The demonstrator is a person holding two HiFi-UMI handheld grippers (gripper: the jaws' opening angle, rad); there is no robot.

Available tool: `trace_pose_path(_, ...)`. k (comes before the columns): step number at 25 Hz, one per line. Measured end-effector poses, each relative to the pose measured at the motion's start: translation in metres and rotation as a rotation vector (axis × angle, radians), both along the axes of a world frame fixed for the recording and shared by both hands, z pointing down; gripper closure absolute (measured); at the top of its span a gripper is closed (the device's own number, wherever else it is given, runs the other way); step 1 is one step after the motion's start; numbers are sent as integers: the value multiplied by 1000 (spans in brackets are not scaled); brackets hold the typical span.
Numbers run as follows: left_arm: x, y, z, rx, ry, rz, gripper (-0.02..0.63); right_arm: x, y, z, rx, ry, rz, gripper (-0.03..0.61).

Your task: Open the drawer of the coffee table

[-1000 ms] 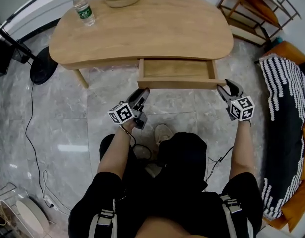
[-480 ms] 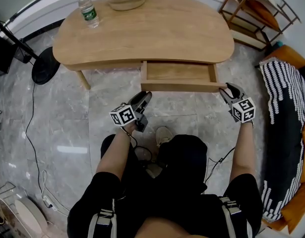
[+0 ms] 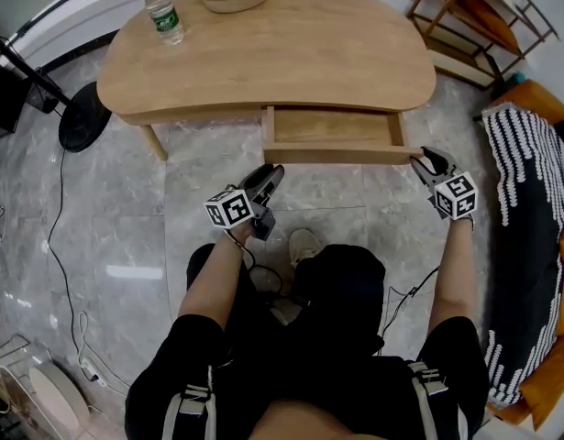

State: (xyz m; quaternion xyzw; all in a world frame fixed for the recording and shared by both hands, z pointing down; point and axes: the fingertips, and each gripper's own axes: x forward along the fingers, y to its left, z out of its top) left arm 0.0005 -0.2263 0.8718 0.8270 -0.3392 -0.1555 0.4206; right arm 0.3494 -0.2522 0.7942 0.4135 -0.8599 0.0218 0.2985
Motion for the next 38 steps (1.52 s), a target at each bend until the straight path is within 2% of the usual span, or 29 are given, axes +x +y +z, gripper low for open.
trace_pose_path(5,0,4,0,-12,-23,8,404,0,4,1,-14,-13,28,402)
trace_pose_path(8,-5,6,1,-15,-80,2,405,-1,4,1,-15,-34,58,387)
trace_pose_path(13,-40,12,-26,51,-203,-101,413,1,17,-23,88,-97,186,380)
trace_pose_path(15,-59,14,-53,127,-345,-153,413,-10,26,-40,152,-108,212,390)
trace_pose_path(17,-78,13,-83,221,-559,-218,422,-28,33,-60,213,-156,221,407)
trace_pose_path(19,-89,13,-120,319,-733,-284,491,-48,39,-83,263,-253,248,425)
trace_pose_path(20,-91,14,-139,361,-780,-308,494,-59,41,-94,279,-324,267,440)
trace_pose_path(23,-85,21,-189,436,-832,-352,503,-92,46,-132,324,-537,324,462)
trace_pose_path(25,-75,26,-217,465,-877,-366,520,-111,49,-160,376,-600,352,500)
trace_pose_path(27,-62,34,-240,481,-910,-364,554,-128,53,-187,431,-601,369,528)
trace_pose_path(30,-45,48,-273,505,-896,-349,583,-156,63,-212,484,-555,363,561)
trace_pose_path(33,-36,54,-295,536,-914,-361,589,-180,69,-221,497,-512,341,566)
trace_pose_path(38,-33,61,-302,543,-940,-356,591,-193,74,-229,492,-513,322,568)
